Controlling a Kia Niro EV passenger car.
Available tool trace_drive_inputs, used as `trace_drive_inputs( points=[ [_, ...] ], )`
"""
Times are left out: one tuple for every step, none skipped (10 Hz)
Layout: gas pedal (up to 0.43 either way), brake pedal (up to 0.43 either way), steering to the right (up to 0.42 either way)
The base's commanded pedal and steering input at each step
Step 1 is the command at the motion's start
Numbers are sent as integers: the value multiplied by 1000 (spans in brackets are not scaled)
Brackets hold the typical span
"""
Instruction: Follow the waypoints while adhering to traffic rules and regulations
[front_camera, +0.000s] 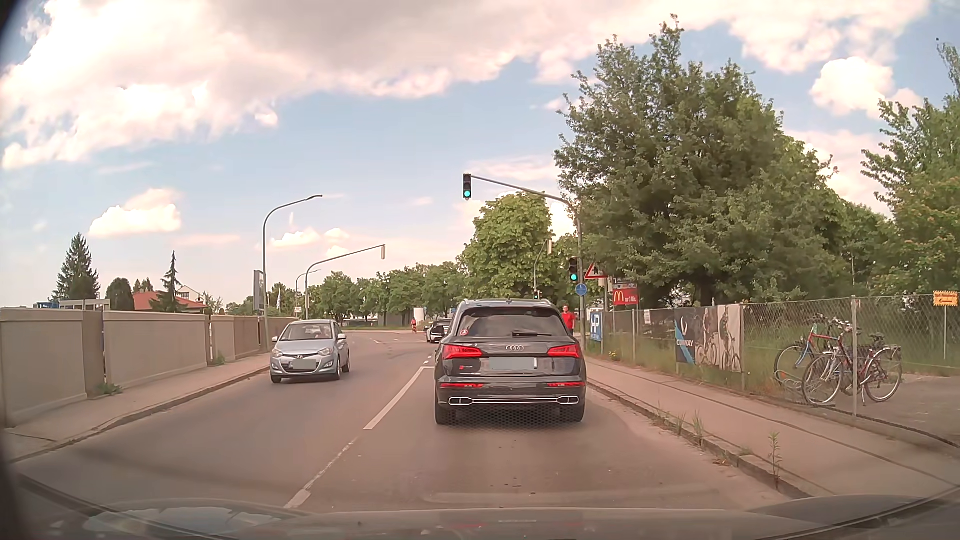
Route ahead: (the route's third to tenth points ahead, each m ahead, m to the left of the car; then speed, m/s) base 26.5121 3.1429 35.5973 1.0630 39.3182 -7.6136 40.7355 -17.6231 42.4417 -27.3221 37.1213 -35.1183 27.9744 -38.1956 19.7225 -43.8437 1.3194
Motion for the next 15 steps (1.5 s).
trace_drive_inputs(
  points=[
    [228,24,-26],
    [240,18,-25],
    [248,24,-24],
    [260,24,-22],
    [268,18,-21],
    [268,24,-21],
    [268,18,-19],
    [268,18,-17],
    [268,18,-17],
    [268,18,-19],
    [268,24,-23],
    [268,24,-27],
    [248,24,-27],
    [169,24,-27],
    [130,18,-29]
  ],
)
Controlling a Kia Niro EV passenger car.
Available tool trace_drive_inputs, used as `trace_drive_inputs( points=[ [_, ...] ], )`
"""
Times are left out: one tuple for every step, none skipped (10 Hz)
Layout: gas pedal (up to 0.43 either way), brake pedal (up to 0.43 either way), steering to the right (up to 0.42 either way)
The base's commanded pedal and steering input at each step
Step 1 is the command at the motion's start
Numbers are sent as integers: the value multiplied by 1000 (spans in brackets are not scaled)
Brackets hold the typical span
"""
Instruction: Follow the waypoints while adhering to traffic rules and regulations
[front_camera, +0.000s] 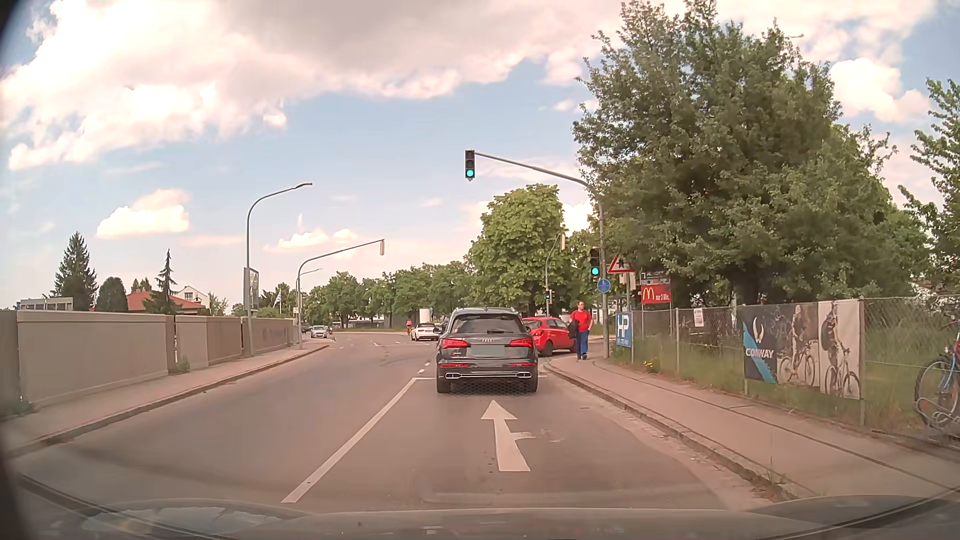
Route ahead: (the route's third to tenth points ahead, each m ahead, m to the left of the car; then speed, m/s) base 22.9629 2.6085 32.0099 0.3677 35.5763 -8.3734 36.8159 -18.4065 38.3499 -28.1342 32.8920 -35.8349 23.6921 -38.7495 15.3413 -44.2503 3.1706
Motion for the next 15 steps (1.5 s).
trace_drive_inputs(
  points=[
    [130,24,-36],
    [138,18,-40],
    [169,24,-41],
    [177,24,-41],
    [197,24,-41],
    [197,24,-41],
    [197,24,-41],
    [177,24,-41],
    [118,24,-40],
    [110,18,-40],
    [110,24,-40],
    [110,24,-40],
    [110,18,-40],
    [98,24,-40],
    [59,24,-39]
  ],
)
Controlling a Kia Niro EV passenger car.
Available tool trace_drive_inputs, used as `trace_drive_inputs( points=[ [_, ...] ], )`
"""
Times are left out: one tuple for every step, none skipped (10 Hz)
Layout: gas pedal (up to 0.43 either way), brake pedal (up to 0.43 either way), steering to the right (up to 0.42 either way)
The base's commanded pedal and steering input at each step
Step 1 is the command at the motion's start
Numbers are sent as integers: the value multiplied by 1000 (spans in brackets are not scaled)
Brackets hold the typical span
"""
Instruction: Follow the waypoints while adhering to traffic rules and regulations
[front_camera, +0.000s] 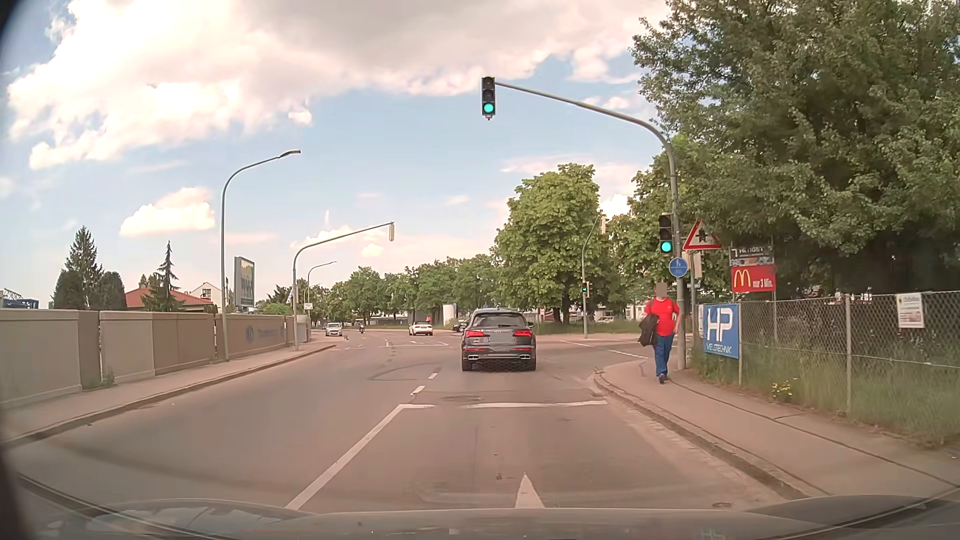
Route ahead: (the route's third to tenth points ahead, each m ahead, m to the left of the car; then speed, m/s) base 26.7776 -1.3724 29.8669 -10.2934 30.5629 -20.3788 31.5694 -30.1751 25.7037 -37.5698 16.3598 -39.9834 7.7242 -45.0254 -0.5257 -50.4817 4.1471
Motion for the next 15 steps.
trace_drive_inputs(
  points=[
    [47,18,-36],
    [47,18,-23],
    [47,18,-14],
    [47,18,-5],
    [47,24,-3],
    [47,18,-3],
    [47,18,-2],
    [47,18,-2],
    [47,24,-1],
    [47,18,-1],
    [47,24,0],
    [47,24,1],
    [47,18,2],
    [47,24,2],
    [47,24,2]
  ],
)
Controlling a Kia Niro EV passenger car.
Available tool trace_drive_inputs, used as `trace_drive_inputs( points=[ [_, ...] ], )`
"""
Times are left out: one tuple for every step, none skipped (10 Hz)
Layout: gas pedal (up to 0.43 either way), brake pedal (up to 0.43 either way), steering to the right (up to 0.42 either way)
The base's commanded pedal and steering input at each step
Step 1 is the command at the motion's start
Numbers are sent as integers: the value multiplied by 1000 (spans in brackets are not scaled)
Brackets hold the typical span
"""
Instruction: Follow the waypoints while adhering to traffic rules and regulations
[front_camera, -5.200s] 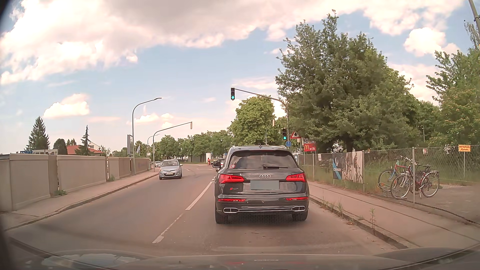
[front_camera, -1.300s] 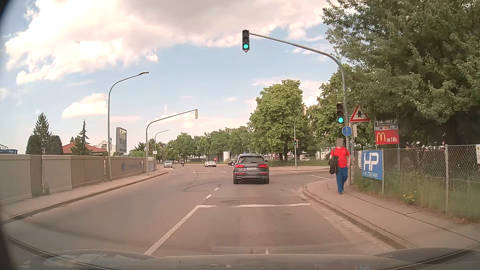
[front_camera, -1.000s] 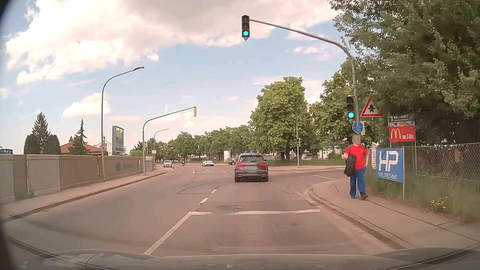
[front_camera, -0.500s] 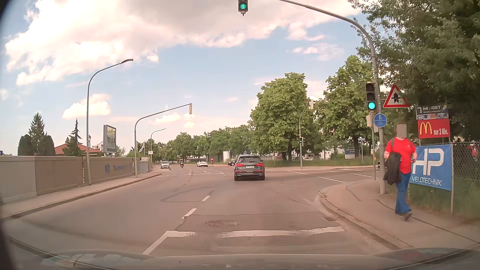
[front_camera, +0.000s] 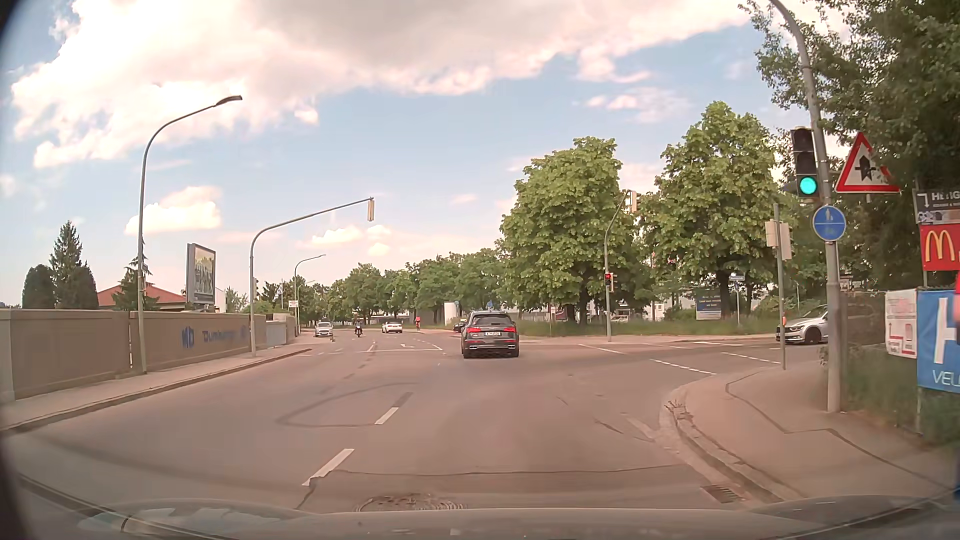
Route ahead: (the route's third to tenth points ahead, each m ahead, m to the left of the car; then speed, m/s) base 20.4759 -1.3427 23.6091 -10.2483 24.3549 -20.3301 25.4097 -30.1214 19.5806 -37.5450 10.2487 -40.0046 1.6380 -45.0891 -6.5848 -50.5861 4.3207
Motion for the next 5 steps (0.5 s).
trace_drive_inputs(
  points=[
    [47,24,1],
    [20,24,2],
    [0,18,2],
    [0,18,3],
    [0,18,5]
  ],
)
